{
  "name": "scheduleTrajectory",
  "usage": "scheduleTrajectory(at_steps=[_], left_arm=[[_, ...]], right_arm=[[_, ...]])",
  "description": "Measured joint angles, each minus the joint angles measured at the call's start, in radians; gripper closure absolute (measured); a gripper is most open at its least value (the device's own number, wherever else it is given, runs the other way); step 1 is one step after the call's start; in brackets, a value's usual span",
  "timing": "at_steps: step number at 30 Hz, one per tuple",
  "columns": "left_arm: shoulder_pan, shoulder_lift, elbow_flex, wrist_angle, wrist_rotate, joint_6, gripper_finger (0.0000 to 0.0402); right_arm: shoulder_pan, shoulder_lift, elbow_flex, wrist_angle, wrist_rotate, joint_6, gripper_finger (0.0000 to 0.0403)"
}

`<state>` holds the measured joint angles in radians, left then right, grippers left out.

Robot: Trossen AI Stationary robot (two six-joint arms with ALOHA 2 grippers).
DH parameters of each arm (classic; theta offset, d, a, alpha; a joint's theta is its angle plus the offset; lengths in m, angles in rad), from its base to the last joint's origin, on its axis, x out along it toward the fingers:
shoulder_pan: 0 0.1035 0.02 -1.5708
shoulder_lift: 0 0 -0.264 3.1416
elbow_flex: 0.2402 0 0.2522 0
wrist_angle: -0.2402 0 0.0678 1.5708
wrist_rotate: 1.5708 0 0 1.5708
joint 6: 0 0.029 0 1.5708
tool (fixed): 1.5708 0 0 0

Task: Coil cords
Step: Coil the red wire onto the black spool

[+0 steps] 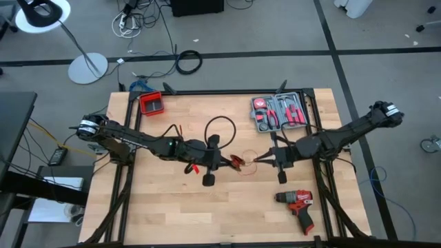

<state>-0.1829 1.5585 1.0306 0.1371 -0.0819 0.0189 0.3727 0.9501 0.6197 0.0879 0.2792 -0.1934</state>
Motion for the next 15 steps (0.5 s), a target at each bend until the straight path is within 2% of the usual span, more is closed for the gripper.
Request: scheduleTrajectory(at_steps=[8, 12, 15], left_arm=[[0.000, 0.022, 0.000, 0.060, 0.132, -0.009, 0.0392], [0.000, 0.034, 0.002, 0.110, 0.150, -0.013, 0.0392], [0.000, 0.034, 0.001, 0.114, 0.168, -0.016, 0.0392]], right_arm=[[-0.081, 0.069, 0.119, -0.047, -0.103, -0.122, 0.0403], [-0.119, 0.151, 0.174, -0.046, -0.173, -0.132, 0.0403], [-0.133, 0.211, 0.211, -0.047, -0.180, -0.158, 0.0403]])
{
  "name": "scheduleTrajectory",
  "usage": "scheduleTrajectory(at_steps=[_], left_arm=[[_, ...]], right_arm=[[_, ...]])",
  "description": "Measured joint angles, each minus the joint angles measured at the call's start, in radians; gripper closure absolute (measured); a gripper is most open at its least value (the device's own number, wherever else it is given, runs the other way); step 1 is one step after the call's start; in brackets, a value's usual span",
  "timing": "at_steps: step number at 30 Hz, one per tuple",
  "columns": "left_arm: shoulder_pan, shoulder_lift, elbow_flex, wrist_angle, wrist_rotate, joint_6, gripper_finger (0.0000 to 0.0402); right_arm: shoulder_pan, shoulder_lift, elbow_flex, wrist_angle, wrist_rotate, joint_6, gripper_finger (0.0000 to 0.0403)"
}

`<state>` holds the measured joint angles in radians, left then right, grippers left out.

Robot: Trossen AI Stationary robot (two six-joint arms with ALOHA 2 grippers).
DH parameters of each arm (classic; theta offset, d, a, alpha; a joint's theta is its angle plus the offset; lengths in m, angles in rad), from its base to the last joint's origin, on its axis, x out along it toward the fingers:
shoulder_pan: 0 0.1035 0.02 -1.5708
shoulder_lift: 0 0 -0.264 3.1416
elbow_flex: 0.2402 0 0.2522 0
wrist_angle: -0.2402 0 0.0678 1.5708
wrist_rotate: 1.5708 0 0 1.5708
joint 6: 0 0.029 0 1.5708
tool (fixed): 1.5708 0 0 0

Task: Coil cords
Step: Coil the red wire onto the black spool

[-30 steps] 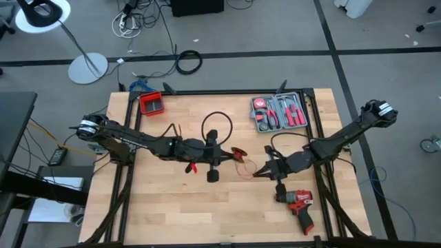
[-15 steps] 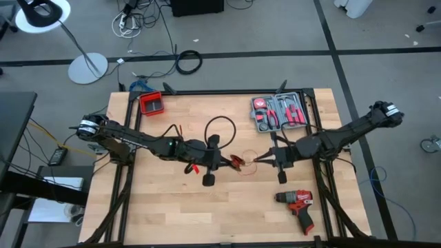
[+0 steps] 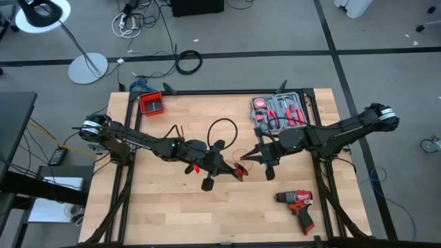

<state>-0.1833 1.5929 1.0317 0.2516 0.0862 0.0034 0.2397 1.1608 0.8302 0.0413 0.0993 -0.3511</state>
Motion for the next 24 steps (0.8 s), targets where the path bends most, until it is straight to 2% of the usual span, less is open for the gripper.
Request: scheduleTrajectory(at_steps=[7, 15, 24], left_arm=[[0.000, 0.000, 0.000, 0.038, 0.071, 0.012, 0.0392], [0.000, 0.000, -0.001, 0.099, 0.076, 0.118, 0.0392], [-0.006, 0.000, 0.031, 0.148, 0.069, 0.236, 0.0392]], right_arm=[[-0.063, 0.096, 0.056, 0.015, -0.122, -0.023, 0.0403], [-0.099, 0.180, 0.056, 0.088, -0.265, 0.038, 0.0402], [-0.091, 0.191, 0.056, 0.044, -0.287, 0.158, 0.0400]])
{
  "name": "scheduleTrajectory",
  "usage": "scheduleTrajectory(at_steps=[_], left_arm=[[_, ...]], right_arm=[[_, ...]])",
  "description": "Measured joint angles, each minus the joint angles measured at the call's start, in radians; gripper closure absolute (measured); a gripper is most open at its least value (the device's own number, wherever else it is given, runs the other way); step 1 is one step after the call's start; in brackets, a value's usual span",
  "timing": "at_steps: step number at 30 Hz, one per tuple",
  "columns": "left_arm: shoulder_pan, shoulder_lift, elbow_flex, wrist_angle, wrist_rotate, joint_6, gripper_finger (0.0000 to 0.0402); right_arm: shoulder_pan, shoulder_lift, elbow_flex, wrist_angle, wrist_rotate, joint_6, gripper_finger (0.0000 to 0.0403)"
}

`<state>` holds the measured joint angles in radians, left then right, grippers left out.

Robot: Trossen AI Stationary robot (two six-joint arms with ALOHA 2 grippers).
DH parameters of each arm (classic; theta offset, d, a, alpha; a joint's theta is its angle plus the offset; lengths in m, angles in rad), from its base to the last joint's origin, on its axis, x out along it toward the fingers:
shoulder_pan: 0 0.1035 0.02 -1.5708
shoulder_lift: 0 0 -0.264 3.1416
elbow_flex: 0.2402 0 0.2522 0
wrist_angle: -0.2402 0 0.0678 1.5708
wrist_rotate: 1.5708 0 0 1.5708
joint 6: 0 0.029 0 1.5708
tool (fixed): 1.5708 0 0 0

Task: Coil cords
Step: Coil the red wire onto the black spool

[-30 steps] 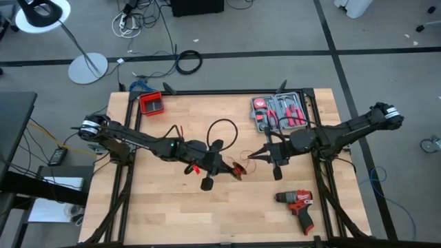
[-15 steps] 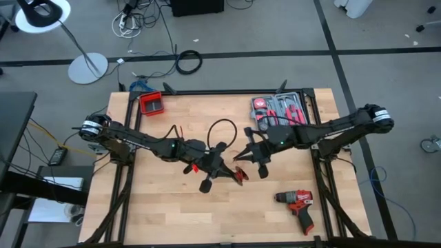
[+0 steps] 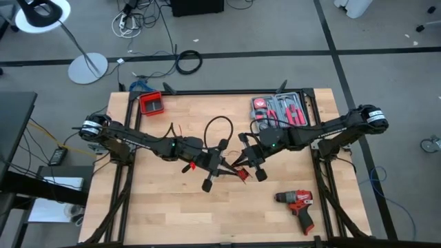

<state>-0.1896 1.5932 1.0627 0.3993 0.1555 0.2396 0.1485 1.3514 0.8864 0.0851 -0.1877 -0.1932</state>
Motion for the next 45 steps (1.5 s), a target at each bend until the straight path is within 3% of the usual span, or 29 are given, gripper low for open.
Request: scheduleTrajectory(at_steps=[8, 13, 27, 36, 45], left_arm=[[-0.016, -0.023, 0.041, -0.027, -0.094, 0.072, 0.0392], [-0.032, -0.033, 0.041, -0.028, -0.146, 0.104, 0.0392], [-0.049, -0.036, 0.041, -0.043, -0.185, 0.117, 0.0392], [-0.048, -0.040, 0.044, -0.033, -0.184, 0.092, 0.0392], [-0.048, -0.040, 0.043, -0.004, -0.189, 0.095, 0.0392]], right_arm=[[0.052, -0.052, 0.000, -0.073, 0.013, 0.134, 0.0392], [0.103, -0.054, -0.002, -0.063, 0.130, 0.144, 0.0394], [0.099, -0.065, -0.204, 0.262, 0.142, 0.225, 0.0387], [0.098, -0.062, -0.277, 0.368, 0.142, 0.252, 0.0355], [0.098, -0.062, -0.288, 0.397, 0.144, 0.265, 0.0355]])
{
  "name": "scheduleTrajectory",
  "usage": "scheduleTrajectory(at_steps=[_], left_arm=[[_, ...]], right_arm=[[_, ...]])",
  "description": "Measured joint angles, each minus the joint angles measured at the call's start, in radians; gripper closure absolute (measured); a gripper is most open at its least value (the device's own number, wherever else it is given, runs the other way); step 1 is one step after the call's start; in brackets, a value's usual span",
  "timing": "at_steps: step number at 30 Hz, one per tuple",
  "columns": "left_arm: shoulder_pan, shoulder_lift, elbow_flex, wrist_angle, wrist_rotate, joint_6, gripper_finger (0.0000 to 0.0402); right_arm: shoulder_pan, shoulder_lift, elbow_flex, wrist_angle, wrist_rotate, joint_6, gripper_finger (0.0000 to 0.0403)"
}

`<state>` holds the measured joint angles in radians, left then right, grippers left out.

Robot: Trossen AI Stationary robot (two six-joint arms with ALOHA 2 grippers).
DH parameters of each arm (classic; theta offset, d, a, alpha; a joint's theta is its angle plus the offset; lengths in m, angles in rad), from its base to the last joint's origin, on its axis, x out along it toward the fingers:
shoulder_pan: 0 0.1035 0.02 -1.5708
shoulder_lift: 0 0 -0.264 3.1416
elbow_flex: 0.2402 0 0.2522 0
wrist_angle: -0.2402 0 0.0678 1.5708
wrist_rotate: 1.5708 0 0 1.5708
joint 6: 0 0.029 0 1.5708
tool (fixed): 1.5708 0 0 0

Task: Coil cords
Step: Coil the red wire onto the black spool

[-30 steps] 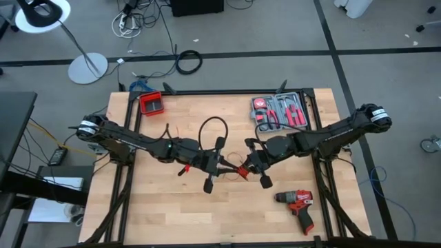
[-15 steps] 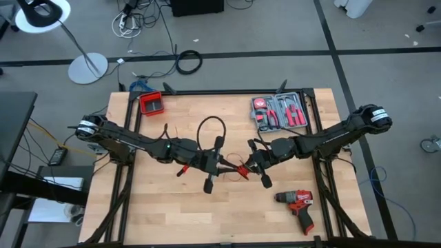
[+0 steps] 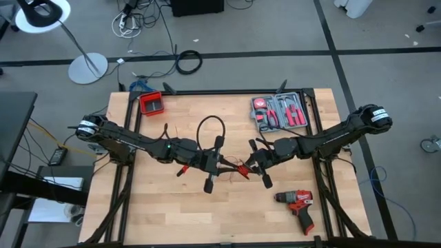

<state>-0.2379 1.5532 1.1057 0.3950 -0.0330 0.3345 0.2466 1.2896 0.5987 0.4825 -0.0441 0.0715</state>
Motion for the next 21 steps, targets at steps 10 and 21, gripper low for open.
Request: scheduleTrajectory(at_steps=[10, 21], left_arm=[[0.000, 0.001, -0.001, 0.004, -0.005, 0.006, 0.0392], [0.000, 0.002, -0.002, 0.005, -0.049, 0.032, 0.0392]], right_arm=[[0.000, 0.023, 0.000, -0.051, 0.073, 0.056, 0.0331], [0.000, 0.127, 0.001, 0.026, 0.070, 0.093, 0.0316]])
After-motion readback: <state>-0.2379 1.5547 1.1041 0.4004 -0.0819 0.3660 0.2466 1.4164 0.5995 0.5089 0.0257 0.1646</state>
